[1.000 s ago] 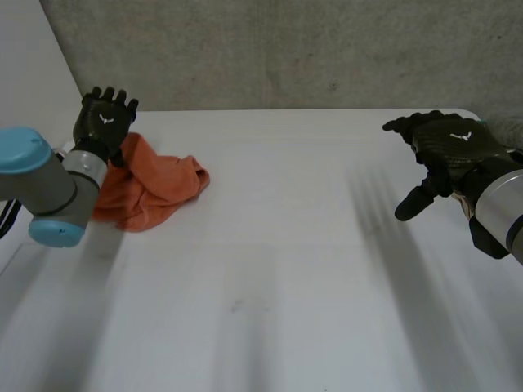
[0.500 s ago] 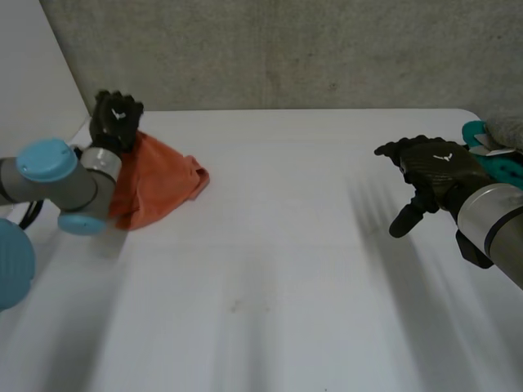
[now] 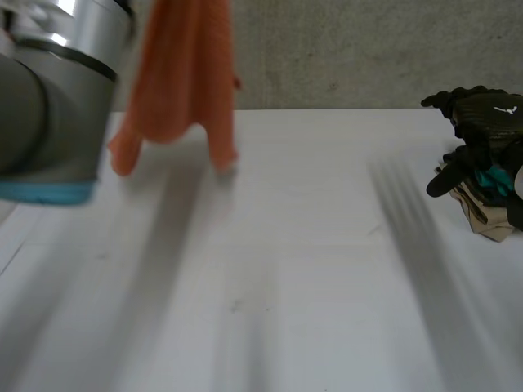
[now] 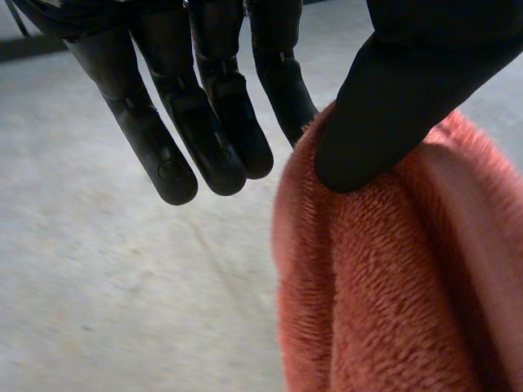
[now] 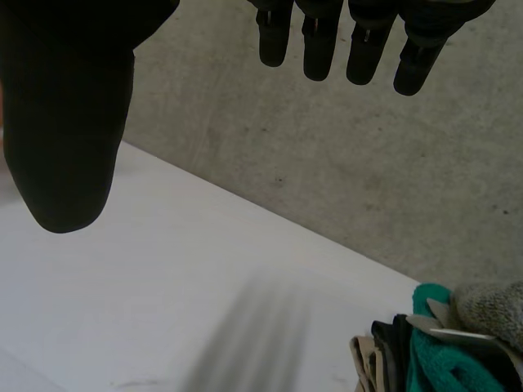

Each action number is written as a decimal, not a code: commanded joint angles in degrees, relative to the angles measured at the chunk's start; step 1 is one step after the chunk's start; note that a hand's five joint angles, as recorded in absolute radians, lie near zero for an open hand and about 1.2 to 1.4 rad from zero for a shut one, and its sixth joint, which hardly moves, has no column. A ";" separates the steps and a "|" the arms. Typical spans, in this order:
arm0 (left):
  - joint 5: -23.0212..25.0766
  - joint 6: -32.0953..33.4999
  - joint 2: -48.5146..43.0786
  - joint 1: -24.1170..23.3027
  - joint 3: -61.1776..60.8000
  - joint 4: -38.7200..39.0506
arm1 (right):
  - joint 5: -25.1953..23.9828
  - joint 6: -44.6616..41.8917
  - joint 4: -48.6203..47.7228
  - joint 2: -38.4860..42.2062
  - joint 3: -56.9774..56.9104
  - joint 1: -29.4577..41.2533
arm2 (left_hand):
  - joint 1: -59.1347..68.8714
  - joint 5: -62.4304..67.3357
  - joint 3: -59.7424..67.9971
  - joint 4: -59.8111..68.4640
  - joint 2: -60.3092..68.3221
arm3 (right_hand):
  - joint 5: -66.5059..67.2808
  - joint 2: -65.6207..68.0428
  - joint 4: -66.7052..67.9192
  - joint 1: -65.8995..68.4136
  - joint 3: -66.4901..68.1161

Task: Fold the laundry.

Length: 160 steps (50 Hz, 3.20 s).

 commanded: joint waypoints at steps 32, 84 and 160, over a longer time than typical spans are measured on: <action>13.55 1.09 -12.92 11.58 -14.43 -7.16 | 4.40 7.78 12.65 14.38 0.76 17.22 | -56.15 -55.35 -58.13 -58.69 -58.40 | -2.70 -1.81 -1.66 -2.40 -1.64; -6.04 16.39 -13.56 3.93 6.70 13.41 | -1.80 0.64 -45.12 23.45 -23.87 16.35 | 13.85 14.65 11.87 11.31 11.60 | 67.30 68.19 68.34 67.60 68.36; 12.68 29.83 -30.78 15.18 -5.63 -21.05 | -4.29 -5.50 2.35 17.64 8.41 4.66 | -28.20 -27.40 -30.18 -30.74 -30.45 | -2.70 -1.81 -1.66 -2.40 -1.64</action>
